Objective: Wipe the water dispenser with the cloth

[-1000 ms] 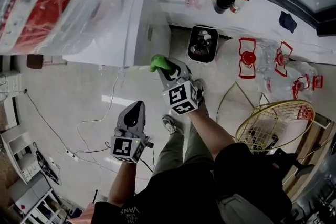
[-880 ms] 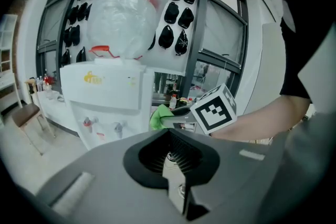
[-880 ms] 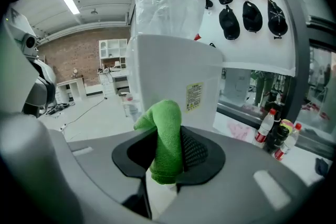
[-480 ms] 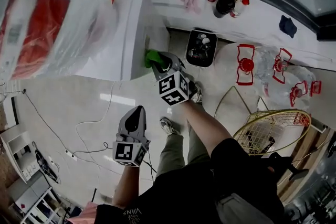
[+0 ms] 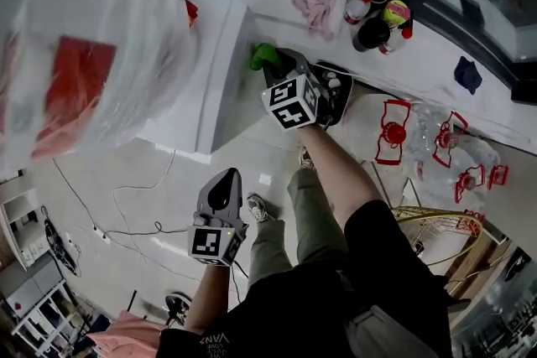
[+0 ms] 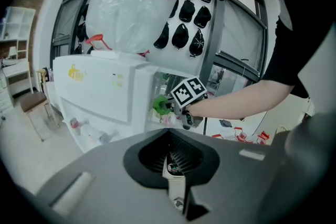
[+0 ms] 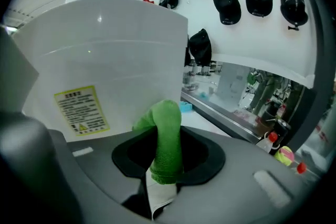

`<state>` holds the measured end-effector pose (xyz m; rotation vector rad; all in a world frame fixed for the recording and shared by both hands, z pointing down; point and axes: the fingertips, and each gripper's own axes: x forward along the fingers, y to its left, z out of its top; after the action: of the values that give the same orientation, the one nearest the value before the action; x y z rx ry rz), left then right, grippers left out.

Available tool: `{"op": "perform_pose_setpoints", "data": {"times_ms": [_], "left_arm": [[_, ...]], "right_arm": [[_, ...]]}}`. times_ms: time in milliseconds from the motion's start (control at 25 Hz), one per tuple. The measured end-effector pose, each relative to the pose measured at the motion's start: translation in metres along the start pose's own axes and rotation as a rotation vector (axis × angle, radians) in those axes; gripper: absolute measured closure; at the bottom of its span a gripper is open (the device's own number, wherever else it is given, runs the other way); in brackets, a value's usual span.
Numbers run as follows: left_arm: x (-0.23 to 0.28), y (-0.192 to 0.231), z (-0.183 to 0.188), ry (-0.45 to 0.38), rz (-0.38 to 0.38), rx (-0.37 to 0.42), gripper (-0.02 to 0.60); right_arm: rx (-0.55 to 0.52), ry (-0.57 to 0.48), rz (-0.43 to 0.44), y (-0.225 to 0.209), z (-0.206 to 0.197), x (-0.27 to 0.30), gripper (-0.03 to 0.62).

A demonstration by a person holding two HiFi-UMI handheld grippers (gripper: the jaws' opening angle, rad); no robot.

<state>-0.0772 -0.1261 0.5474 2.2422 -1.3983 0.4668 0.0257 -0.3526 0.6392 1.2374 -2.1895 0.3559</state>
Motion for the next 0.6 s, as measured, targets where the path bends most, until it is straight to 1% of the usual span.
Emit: {"op": "perform_pose_setpoints", "data": {"times_ms": [240, 360, 480, 600], "left_arm": [[0.010, -0.006, 0.004, 0.001, -0.009, 0.004, 0.580], [0.011, -0.011, 0.000, 0.009, -0.027, 0.016, 0.580], [0.008, -0.012, -0.003, 0.021, -0.039, 0.021, 0.580], [0.000, -0.011, -0.005, 0.028, -0.056, 0.028, 0.580]], "right_arm": [[-0.008, 0.027, -0.036, -0.034, 0.008, 0.030, 0.479], [-0.005, 0.037, -0.075, -0.044, 0.006, 0.036, 0.479], [0.001, 0.020, -0.102, -0.044, 0.003, 0.025, 0.479], [0.026, -0.003, -0.106, -0.028, -0.009, -0.001, 0.479]]}}
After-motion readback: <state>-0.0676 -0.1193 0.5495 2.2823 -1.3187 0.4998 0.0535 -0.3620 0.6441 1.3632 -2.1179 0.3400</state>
